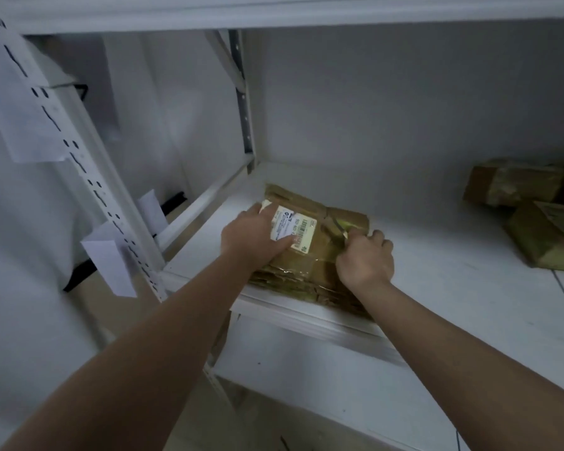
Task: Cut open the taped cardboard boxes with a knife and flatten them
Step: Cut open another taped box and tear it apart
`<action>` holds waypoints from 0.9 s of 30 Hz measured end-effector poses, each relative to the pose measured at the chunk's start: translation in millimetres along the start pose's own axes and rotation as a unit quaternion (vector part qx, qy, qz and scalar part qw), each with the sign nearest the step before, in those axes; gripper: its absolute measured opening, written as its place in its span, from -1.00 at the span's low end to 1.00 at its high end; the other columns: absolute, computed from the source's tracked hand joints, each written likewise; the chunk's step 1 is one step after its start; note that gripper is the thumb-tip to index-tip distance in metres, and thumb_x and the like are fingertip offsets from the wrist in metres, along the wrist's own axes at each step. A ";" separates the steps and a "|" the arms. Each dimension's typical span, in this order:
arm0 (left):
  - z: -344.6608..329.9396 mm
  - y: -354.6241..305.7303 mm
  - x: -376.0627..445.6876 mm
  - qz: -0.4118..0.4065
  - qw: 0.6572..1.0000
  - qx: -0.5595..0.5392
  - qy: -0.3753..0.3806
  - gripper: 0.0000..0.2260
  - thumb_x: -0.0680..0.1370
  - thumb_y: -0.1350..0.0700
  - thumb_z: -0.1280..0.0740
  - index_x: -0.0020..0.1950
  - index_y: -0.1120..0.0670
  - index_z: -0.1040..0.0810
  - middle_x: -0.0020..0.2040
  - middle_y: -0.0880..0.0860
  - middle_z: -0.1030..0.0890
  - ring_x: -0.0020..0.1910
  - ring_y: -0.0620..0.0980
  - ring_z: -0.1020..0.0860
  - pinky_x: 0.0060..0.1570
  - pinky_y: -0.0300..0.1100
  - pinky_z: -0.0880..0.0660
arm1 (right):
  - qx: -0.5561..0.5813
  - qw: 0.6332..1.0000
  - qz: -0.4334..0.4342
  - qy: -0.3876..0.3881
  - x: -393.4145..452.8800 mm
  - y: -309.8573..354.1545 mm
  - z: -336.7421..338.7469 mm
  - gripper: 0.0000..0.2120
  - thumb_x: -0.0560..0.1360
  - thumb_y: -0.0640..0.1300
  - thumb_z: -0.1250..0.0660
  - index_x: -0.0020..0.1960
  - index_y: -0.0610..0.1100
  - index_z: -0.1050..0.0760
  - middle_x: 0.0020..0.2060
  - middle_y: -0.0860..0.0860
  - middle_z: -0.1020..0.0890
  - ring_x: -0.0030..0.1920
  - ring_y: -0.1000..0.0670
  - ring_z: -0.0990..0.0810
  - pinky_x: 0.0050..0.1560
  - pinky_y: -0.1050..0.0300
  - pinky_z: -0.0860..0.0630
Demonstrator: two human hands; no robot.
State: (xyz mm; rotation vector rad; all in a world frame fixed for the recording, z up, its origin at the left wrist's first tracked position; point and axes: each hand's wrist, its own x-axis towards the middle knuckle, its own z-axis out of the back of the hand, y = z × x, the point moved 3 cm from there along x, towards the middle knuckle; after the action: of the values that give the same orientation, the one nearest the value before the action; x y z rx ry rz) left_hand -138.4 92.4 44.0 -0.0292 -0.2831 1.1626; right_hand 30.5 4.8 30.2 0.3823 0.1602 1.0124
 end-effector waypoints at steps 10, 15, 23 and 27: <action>-57.8 -5.3 -0.8 -0.061 0.995 0.039 0.067 -0.42 0.61 -0.17 0.07 0.59 -0.03 0.12 0.59 0.15 0.14 0.56 0.15 0.17 0.49 0.11 0.05 | -0.033 0.990 0.130 0.029 15.3 -4.9 -44.7 -0.46 0.60 -0.08 -0.02 0.55 0.06 0.05 0.55 0.03 0.13 0.53 -0.05 0.21 0.47 -0.15 -0.10; -73.2 -1.3 -3.6 -0.049 0.997 0.029 0.052 -0.40 0.61 -0.25 0.09 0.58 -0.09 0.18 0.59 0.10 0.17 0.56 0.11 0.20 0.51 0.06 0.10 | -0.030 0.991 0.133 0.008 16.8 -4.3 -48.7 -0.47 0.60 -0.07 -0.03 0.55 0.04 0.00 0.55 0.02 0.07 0.54 -0.04 0.17 0.46 -0.07 -0.16; -68.2 -4.6 -2.2 -0.038 0.995 0.014 0.089 -0.14 0.38 -0.53 0.11 0.58 -0.13 0.12 0.60 0.09 0.11 0.56 0.11 0.15 0.50 0.10 0.06 | 0.064 0.990 0.125 0.014 21.9 -11.4 -54.6 -0.53 0.62 -0.06 -0.06 0.52 0.07 -0.11 0.55 0.06 -0.02 0.54 0.00 0.15 0.49 -0.06 -0.06; -58.7 -6.3 0.9 -0.033 0.988 0.006 0.149 -0.05 0.30 -0.58 0.12 0.58 -0.12 0.16 0.59 0.10 0.17 0.56 0.12 0.20 0.49 0.19 0.08 | 0.189 0.973 0.103 0.087 23.9 -12.1 -37.2 -0.56 0.65 -0.06 -0.06 0.52 0.04 -0.13 0.54 0.06 0.00 0.53 0.04 0.17 0.47 0.10 0.11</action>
State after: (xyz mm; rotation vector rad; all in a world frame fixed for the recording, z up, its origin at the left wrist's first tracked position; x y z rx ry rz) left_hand -118.6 97.9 -11.4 -0.1809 -0.0119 1.0770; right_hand 41.3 28.3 -7.7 0.6668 0.4836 1.2229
